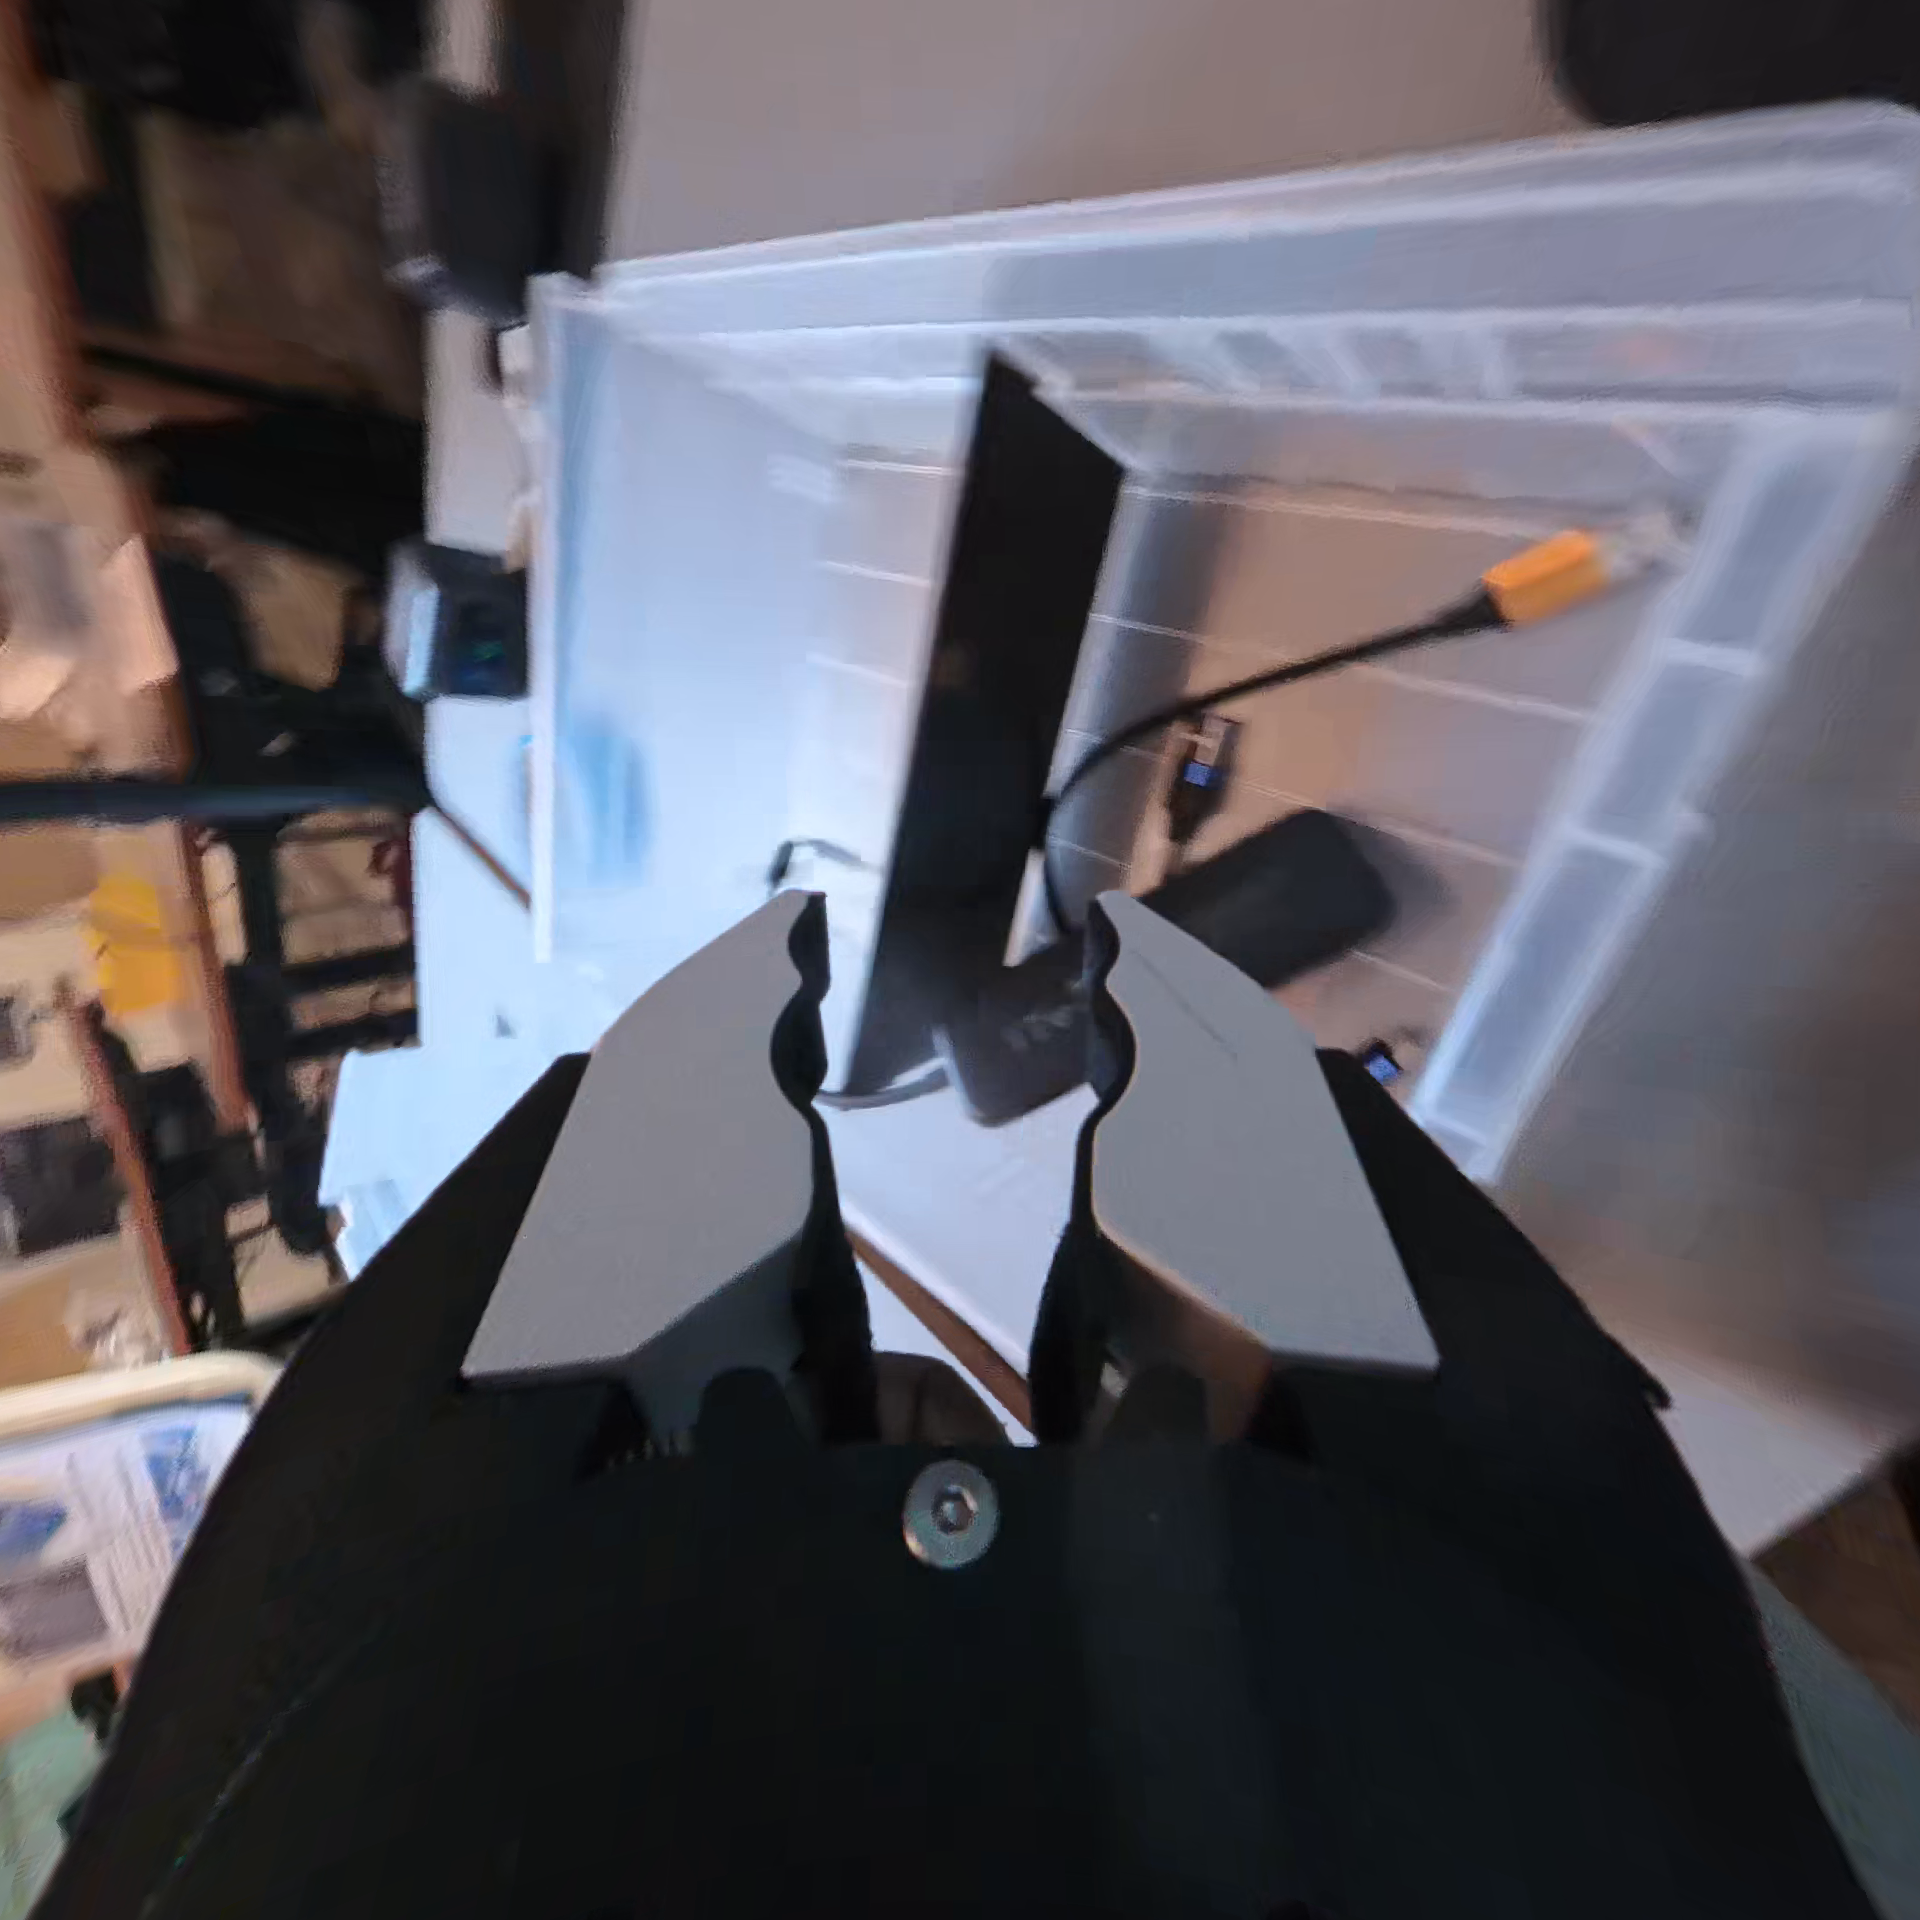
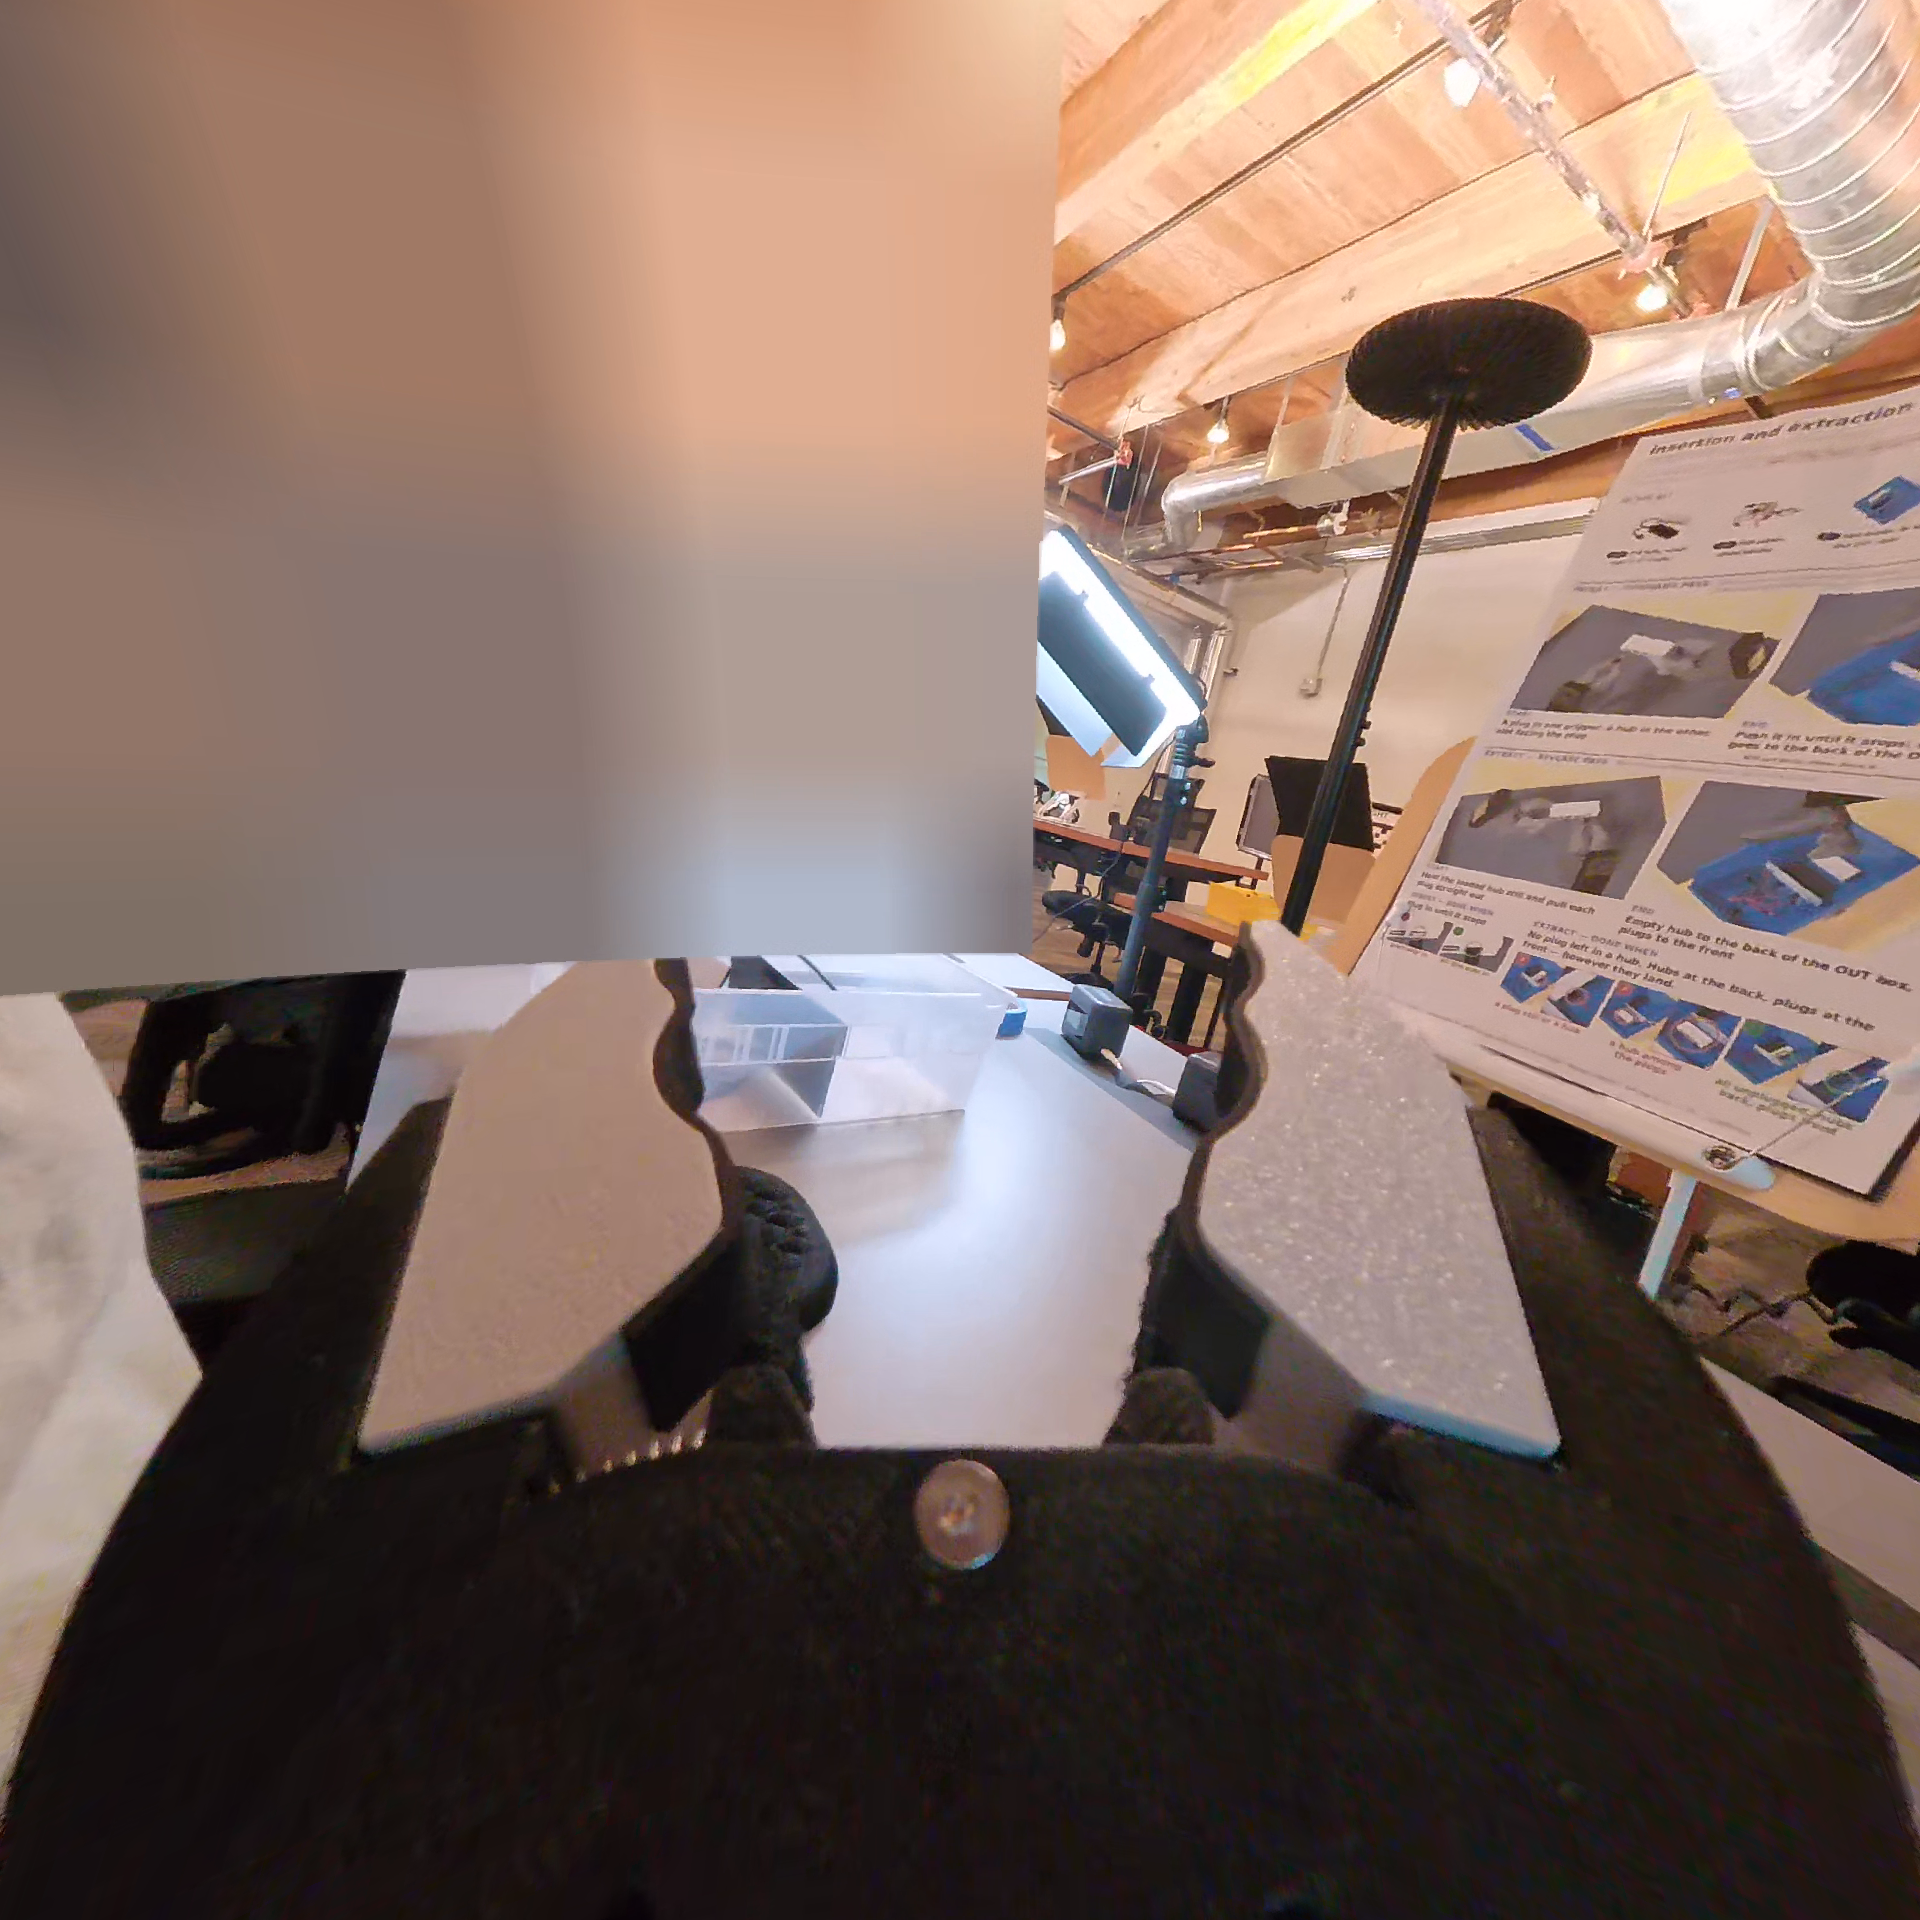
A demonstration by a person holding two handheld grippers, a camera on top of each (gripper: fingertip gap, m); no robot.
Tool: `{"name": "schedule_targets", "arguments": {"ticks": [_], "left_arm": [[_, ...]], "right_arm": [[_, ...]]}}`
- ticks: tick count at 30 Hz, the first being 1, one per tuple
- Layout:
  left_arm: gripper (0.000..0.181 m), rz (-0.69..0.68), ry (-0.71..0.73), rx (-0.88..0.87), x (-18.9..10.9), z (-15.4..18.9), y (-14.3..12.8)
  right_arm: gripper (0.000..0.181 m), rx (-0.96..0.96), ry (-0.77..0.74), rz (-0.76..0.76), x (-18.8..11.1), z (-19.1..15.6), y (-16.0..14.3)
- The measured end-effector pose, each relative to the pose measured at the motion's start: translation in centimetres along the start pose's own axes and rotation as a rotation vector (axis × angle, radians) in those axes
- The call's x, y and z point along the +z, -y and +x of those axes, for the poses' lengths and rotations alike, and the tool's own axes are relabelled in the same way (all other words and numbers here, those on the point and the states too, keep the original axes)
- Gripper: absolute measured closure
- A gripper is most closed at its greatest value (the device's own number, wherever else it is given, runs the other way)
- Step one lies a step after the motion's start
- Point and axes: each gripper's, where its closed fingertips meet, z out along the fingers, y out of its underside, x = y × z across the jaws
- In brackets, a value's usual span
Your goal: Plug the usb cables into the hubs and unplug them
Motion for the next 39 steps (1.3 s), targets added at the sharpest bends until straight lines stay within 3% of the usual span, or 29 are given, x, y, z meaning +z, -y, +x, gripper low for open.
{"name": "schedule_targets", "arguments": {"ticks": [5,7,13,18,22,26,30,35,39], "left_arm": [[0.130,-0.043,-0.271,0.174,0.1,3.7,-1.4],[0.129,-0.099,-0.279,0.295,0.6,3.8,-2.6],[0.127,-0.181,-0.028,0.729,3.2,3.4,-4.4],[0.125,-0.234,-0.012,0.721,4.3,4.7,-5.7],[0.121,-0.341,0.034,0.859,5.1,3.6,-7.0],[0.125,-0.359,0.134,0.966,6.5,2.5,-7.0],[0.169,-0.267,0.269,0.948,6.5,1.7,-5.6],[0.169,-0.201,0.401,0.673,3.1,-1.0,-2.9],[0.169,-0.173,0.613,0.510,-1.6,-4.5,0.3]], "right_arm": [[0.083,0.010,0.019,-0.012,0.5,-0.4,-0.5],[0.083,0.004,0.030,-0.010,0.7,-0.8,-0.5],[0.082,-0.033,0.022,-0.052,0.4,-0.5,-1.1],[0.083,-0.006,0.010,-0.019,0.0,-0.1,-0.8],[0.084,-0.015,0.012,-0.022,0.1,-0.2,-0.8],[0.084,-0.042,0.002,-0.059,0.1,-0.1,-1.4],[0.084,-0.055,-0.002,-0.080,0.0,0.1,-1.7],[0.085,-0.032,0.008,-0.068,0.1,0.0,-1.9],[0.084,-0.034,0.028,-0.066,0.3,-0.5,-2.2]]}}
